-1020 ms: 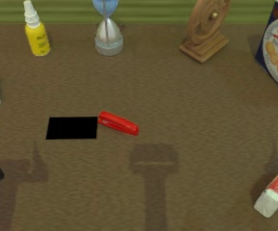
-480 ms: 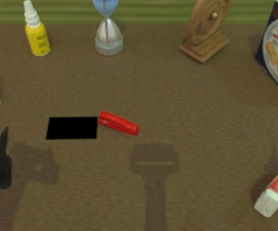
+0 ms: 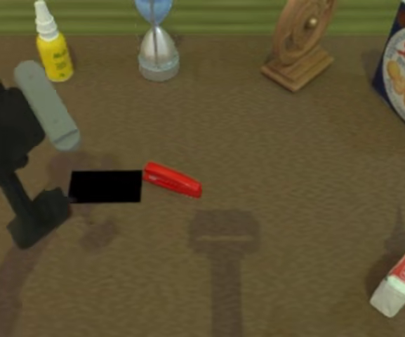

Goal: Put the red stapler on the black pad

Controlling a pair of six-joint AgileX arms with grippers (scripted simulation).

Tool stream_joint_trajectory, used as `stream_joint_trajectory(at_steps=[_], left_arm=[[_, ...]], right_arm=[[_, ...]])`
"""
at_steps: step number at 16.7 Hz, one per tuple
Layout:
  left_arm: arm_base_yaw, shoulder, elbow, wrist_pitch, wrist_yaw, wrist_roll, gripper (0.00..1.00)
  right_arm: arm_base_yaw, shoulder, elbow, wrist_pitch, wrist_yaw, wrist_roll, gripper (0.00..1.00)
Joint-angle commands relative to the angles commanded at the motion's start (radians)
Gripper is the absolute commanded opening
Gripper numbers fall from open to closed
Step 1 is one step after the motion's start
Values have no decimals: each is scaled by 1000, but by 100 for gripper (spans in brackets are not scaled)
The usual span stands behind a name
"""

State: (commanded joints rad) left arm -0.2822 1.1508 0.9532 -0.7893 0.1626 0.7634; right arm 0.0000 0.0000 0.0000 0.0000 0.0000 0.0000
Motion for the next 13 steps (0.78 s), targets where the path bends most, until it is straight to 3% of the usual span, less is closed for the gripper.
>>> stream_joint_trajectory(at_steps=[6, 13], left_arm=[[-126, 620, 520, -345, -14, 372, 100], [-206, 1065, 1000, -535, -103, 648, 100]], right_arm=[[0, 0, 0, 0, 0, 0, 100], [0, 0, 0, 0, 0, 0, 100]])
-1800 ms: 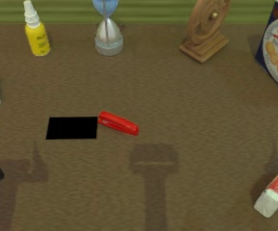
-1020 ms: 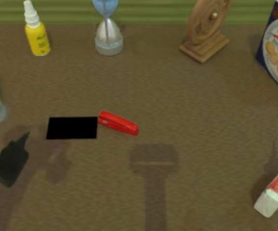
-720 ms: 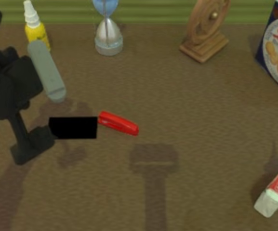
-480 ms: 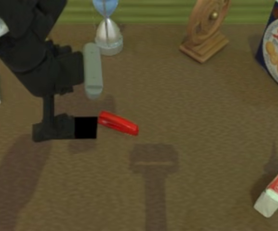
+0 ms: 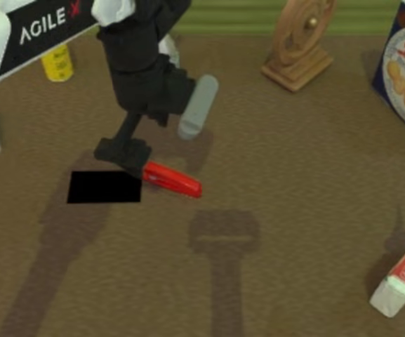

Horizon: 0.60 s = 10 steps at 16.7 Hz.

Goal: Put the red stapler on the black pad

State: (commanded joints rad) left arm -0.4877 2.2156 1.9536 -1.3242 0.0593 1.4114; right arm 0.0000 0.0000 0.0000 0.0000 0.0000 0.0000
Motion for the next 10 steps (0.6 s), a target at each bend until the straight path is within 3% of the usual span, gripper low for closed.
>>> stream_joint_trajectory(at_steps=[5, 10], left_arm=[[-18, 119, 163, -24, -52, 74, 100], [-18, 125, 172, -25, -55, 78, 100]], right_arm=[[0, 0, 0, 0, 0, 0, 100], [0, 0, 0, 0, 0, 0, 100]])
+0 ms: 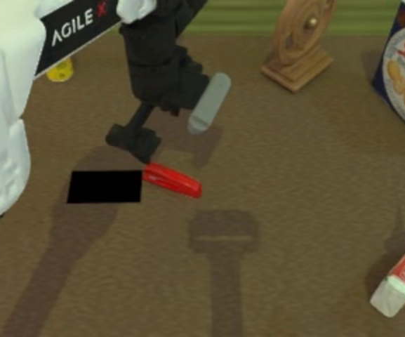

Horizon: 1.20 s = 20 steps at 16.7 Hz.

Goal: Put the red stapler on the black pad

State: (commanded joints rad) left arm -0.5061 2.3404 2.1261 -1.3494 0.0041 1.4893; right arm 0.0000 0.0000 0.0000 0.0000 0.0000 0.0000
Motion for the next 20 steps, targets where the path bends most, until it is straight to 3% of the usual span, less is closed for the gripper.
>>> stream_joint_trajectory(at_steps=[4, 11, 16, 20], left_arm=[[3, 5, -40, 41, 0, 1, 100], [2, 68, -253, 326, 1, 2, 100], [2, 74, -271, 345, 1, 3, 100], [2, 74, -271, 345, 1, 3, 70]], right_arm=[[0, 0, 0, 0, 0, 0, 100], [0, 0, 0, 0, 0, 0, 100], [0, 0, 0, 0, 0, 0, 100], [0, 0, 0, 0, 0, 0, 100]])
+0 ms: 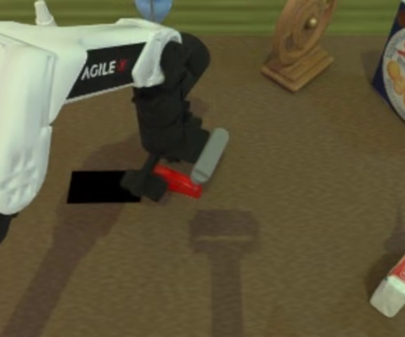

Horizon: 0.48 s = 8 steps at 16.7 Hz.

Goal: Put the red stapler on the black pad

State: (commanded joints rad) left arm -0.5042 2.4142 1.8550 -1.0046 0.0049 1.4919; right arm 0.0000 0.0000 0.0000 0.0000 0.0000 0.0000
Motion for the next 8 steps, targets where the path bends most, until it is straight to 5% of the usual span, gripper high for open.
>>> stream_joint_trajectory(at_steps=[8], left_arm=[[0, 0, 0, 0, 0, 0, 10]], right_arm=[[0, 0, 0, 0, 0, 0, 100]])
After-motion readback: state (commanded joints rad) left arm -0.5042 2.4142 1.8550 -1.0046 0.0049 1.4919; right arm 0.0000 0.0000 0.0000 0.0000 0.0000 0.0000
